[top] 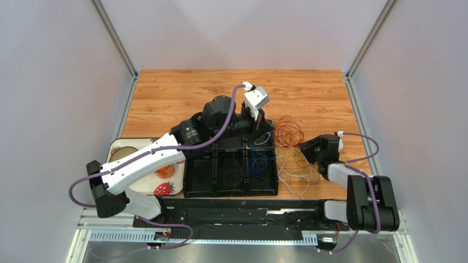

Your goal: Untangle the cables

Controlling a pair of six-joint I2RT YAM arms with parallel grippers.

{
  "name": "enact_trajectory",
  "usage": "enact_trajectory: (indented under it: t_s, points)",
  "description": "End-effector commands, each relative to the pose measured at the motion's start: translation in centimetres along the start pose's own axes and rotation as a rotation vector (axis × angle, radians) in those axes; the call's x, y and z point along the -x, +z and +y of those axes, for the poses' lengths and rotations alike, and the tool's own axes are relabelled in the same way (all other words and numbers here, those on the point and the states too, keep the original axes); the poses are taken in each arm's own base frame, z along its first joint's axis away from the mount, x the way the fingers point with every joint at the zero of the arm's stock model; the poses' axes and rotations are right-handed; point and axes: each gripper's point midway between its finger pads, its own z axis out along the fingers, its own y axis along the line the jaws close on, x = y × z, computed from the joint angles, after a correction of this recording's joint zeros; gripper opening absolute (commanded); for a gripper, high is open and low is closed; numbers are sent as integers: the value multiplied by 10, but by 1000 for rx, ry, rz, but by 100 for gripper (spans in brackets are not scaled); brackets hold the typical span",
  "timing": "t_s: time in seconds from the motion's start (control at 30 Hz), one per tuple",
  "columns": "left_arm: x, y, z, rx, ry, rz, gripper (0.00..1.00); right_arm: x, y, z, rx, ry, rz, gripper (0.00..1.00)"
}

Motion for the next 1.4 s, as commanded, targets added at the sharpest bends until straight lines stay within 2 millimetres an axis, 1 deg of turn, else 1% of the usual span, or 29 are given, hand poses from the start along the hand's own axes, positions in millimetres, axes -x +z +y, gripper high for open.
enact_trajectory:
  t_s: [0.0, 0.07, 0.13, 0.17, 0.33, 0.37, 0.43, 0.47, 0.53, 0.57, 0.67, 0.8, 0.87, 1.0, 1.03, 1.1, 1.13, 1.17, 1.3, 1.33, 1.37]
  points:
    - [-8, 1, -3, -9, -49, -25, 0, -5, 2, -12, -50, -26, 23, 40]
    - [-20, 5, -1, -7, -64, -5, 0, -5, 2, -12, -52, -26, 24, 39]
    - [-25, 6, 1, -2, -72, 0, 0, -5, 2, -12, -51, -27, 25, 39]
    - [-32, 6, 2, 3, -82, 11, 0, -5, 2, -13, -54, -24, 26, 39]
    - [-47, 4, 5, 16, -113, 30, 0, -6, 2, -13, -54, -27, 29, 38]
    - [-57, 3, 6, 22, -124, 49, 0, -6, 2, -14, -56, -26, 31, 38]
    - [-69, 3, 7, 24, -142, 66, 0, -6, 2, -13, -54, -27, 31, 38]
    - [-86, 4, 11, 36, -153, 97, 0, -6, 2, -13, -55, -26, 33, 38]
    - [-100, 6, 15, 53, -169, 116, 0, -7, 2, -14, -57, -27, 35, 38]
    - [-112, 9, 19, 73, -174, 141, 0, -6, 2, -13, -54, -28, 34, 37]
    - [-128, 15, 23, 89, -183, 181, 0, -6, 3, -12, -53, -28, 36, 37]
    - [-135, 25, 28, 111, -173, 197, 0, -7, 3, -13, -54, -29, 40, 36]
    - [-143, 29, 35, 146, -168, 223, 0, -7, 3, -12, -53, -30, 41, 36]
    - [-164, 33, 40, 179, -170, 273, 0, -8, 3, -13, -54, -32, 42, 35]
    - [-172, 34, 40, 183, -178, 291, 0, -8, 3, -13, -54, -30, 42, 35]
    - [-179, 35, 40, 191, -183, 296, 0, -8, 3, -13, -55, -30, 43, 35]
    - [-187, 35, 38, 190, -192, 312, 0, -8, 3, -13, -53, -30, 43, 36]
    - [-191, 36, 36, 188, -195, 316, 0, -8, 3, -13, -53, -30, 41, 36]
    - [-206, 45, 34, 188, -213, 339, 0, -8, 3, -12, -50, -30, 43, 35]
    - [-214, 49, 34, 190, -217, 358, 0, -8, 3, -13, -52, -30, 45, 35]
    - [-217, 51, 34, 191, -221, 365, 0, -8, 3, -12, -51, -32, 44, 35]
